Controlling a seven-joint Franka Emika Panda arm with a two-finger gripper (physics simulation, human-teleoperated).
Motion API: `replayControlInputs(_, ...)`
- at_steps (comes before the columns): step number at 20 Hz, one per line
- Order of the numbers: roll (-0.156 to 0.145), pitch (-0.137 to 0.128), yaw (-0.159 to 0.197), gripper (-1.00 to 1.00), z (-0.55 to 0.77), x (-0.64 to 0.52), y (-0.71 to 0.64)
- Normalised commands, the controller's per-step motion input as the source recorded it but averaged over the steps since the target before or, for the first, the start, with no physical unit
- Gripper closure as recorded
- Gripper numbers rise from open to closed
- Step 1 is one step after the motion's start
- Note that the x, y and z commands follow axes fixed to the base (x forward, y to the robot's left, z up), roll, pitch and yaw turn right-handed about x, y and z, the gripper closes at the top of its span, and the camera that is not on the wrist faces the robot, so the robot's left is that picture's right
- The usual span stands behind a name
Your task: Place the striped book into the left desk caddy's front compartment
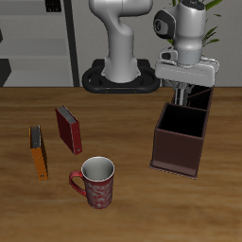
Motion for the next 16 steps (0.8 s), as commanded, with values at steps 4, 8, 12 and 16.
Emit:
replayControlInputs(4, 0.031, 0.042, 0.033, 1.00, -0.11, 0.04, 0.12)
replayControlInputs(8, 0.013, 0.016, -0.030, -1.00, 0.02, -0.01, 0.03)
replayControlInputs(12, 0.007, -0.005, -0.011, -1.00, 0.08, -0.01, -0.01)
replayControlInputs(16, 0.004, -0.021, 0.004, -1.00, 0.16, -0.06, -0.02)
